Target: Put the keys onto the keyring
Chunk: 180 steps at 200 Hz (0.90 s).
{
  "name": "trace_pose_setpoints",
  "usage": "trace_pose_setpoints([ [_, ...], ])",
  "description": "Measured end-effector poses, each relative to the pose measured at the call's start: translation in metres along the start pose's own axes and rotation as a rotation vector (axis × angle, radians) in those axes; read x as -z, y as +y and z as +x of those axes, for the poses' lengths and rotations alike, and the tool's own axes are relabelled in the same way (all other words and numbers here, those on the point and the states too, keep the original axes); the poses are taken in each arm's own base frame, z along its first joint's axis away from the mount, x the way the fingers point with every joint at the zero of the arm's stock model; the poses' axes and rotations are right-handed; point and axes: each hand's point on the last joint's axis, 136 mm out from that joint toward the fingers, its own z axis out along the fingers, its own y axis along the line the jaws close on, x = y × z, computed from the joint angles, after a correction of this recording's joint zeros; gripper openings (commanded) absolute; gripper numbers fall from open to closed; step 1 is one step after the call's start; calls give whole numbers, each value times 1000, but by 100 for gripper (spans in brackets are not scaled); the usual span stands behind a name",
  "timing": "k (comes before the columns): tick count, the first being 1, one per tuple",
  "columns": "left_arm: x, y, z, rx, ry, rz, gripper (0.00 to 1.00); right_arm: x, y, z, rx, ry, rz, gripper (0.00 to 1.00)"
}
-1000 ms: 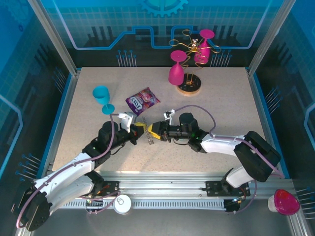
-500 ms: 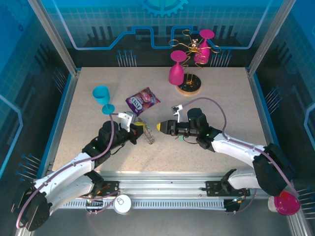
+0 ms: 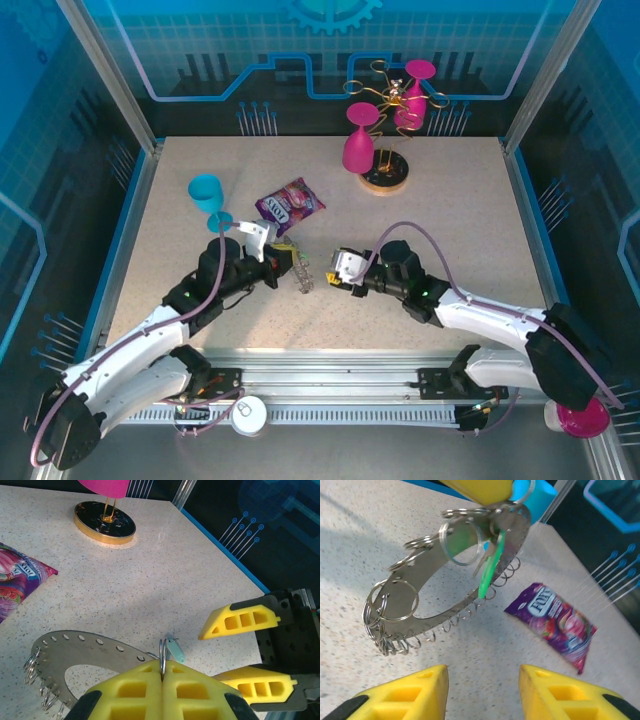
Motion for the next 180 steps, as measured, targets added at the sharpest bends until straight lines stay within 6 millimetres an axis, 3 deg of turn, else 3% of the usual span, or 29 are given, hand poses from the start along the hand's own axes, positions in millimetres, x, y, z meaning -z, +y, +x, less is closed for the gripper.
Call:
trace_pose_setpoints([
  [64, 0, -4, 6, 7, 40, 23, 0, -4, 1, -30, 247, -109, 43, 40],
  [128, 1, -6, 7, 8, 47, 33, 0, -17, 12, -22, 323, -97, 16, 39],
  [180, 1, -6, 9, 10, 54, 31, 0, -22, 8, -36, 357, -139, 40, 37],
])
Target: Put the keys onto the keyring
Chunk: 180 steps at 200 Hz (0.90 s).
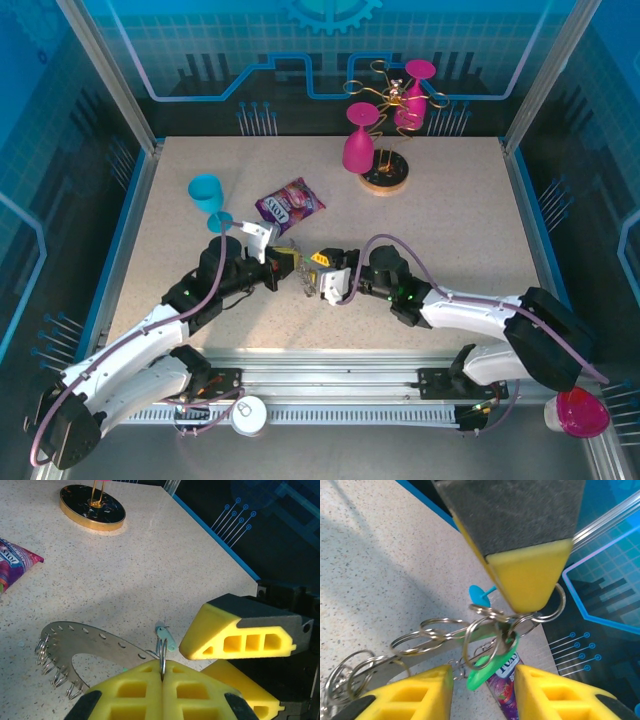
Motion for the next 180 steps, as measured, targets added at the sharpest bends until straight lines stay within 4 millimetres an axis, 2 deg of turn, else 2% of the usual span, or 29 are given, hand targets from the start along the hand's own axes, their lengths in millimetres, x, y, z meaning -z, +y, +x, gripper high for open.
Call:
trace_pose_setpoints([
  [118, 0, 1, 2, 3, 9, -4, 0, -1, -5, -9, 16, -40, 17, 20],
  [180, -1, 1, 3, 9, 15, -1, 0, -1, -4, -11, 24, -49, 11, 18],
])
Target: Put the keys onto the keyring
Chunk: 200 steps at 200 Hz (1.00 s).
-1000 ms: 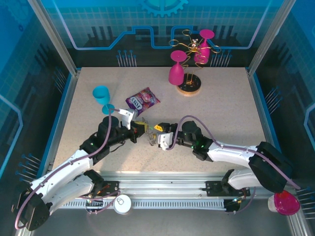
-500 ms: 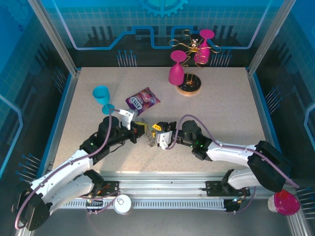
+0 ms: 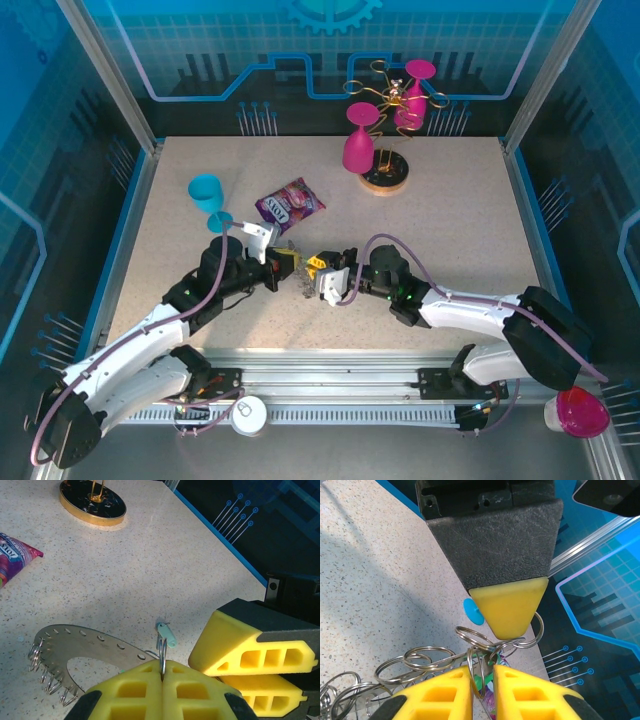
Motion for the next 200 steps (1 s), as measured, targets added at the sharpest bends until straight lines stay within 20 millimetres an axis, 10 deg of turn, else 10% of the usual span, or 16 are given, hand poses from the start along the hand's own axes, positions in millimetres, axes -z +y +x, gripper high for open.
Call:
trace_pose_setpoints([
  [76, -2, 1, 2, 21, 10, -2, 0, -3, 2, -4, 38, -5, -10, 0],
  [100, -2, 3, 2, 28, 10, -14, 48, -3, 5, -1, -8, 13, -30, 0],
  [118, -1, 8, 0, 40, -3, -41, 64, -2, 7, 5, -102, 63, -77, 0],
  [200, 35, 38, -31, 29, -170, -247, 67, 22, -36, 2, -669, 391, -329, 0],
])
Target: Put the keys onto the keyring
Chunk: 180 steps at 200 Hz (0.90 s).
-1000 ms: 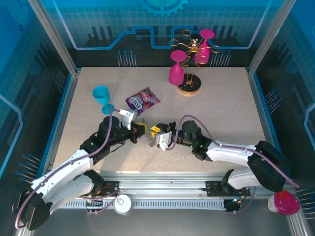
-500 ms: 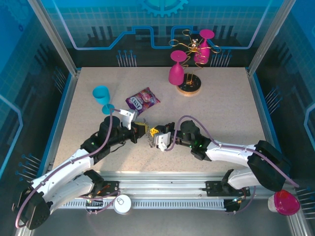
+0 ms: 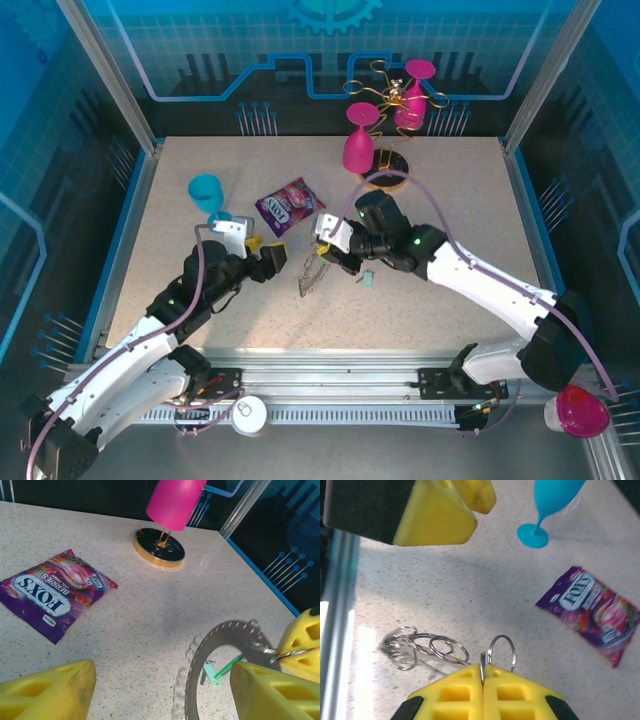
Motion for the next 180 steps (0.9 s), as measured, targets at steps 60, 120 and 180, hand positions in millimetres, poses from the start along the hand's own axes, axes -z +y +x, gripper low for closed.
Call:
trace_pose_setpoints([
  [60, -2, -17, 23, -132, 106, 124, 19, -11, 44, 27, -111, 26, -262, 0],
  [120, 11, -51, 60, -317, 247, 385, 46, -7, 43, 10, -124, -133, -345, 0],
  [180, -2, -50, 76, -359, 306, 417, 48, -5, 52, 10, -104, -171, -403, 0],
])
